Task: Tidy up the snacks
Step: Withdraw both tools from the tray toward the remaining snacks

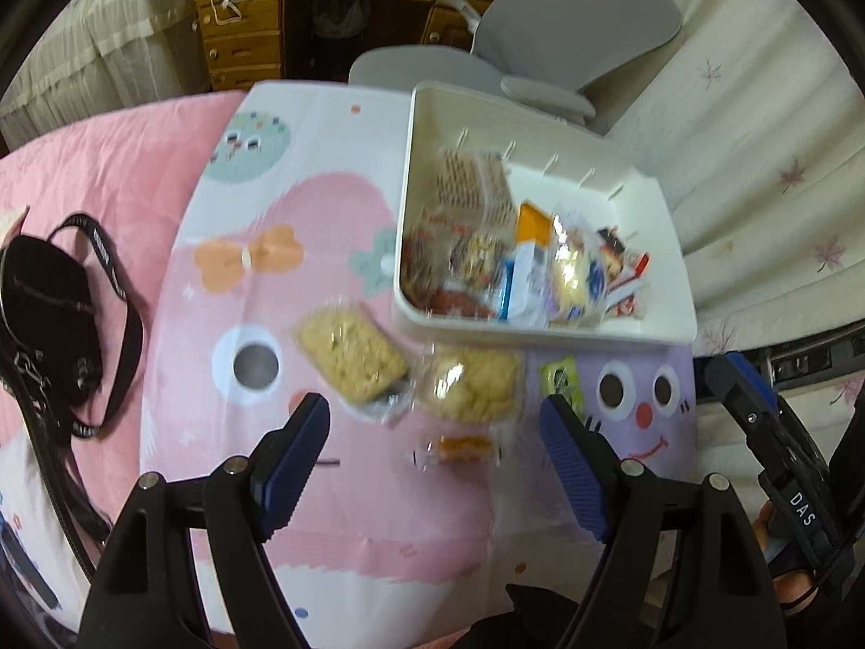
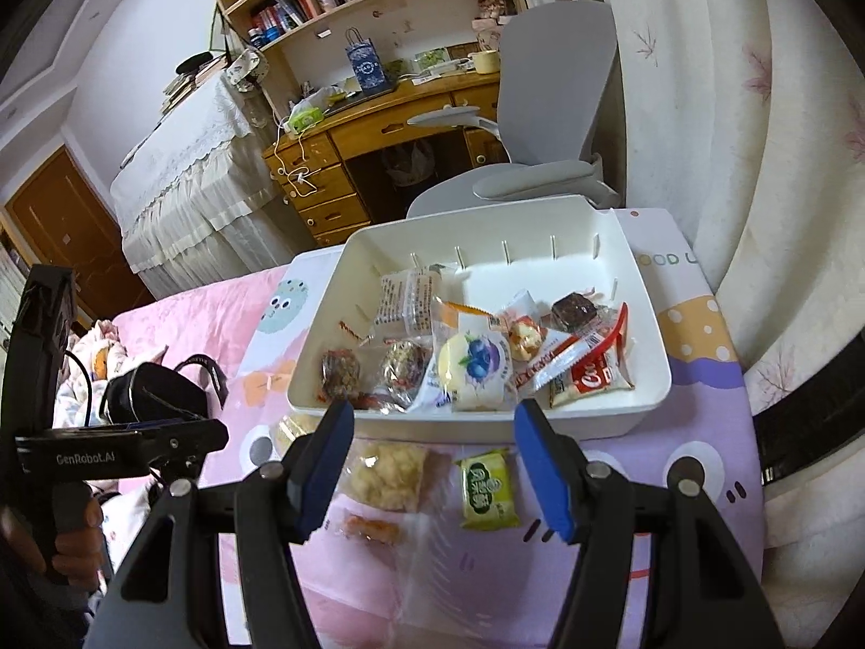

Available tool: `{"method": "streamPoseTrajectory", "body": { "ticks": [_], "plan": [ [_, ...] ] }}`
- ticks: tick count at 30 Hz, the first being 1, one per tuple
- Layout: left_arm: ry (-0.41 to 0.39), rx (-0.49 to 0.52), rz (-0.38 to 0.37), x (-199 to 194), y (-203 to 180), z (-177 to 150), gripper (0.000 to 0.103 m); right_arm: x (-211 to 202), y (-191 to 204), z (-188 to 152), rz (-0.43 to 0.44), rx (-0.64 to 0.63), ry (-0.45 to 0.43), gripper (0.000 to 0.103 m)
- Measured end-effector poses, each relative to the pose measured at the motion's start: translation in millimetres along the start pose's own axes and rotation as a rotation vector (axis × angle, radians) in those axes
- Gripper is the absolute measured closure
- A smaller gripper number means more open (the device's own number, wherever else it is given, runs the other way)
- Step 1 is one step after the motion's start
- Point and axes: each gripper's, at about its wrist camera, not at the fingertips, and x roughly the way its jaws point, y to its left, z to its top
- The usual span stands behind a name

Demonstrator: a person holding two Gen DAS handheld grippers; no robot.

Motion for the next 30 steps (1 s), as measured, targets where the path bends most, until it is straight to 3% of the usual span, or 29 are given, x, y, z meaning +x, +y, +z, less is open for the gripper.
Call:
{"method": "streamPoseTrajectory", "body": {
  "ticks": [11,30],
  "plan": [
    [0.1,0.007,0.0,48,-3,-33,0.023,25,-3,-49,-0.046,-0.073,0.044,0.041],
    [0.258,0.048,0.04,141,-22,-41,0.02,93,-22,-98,-0.124,-0.193,0.175,0.041]
  ]
}}
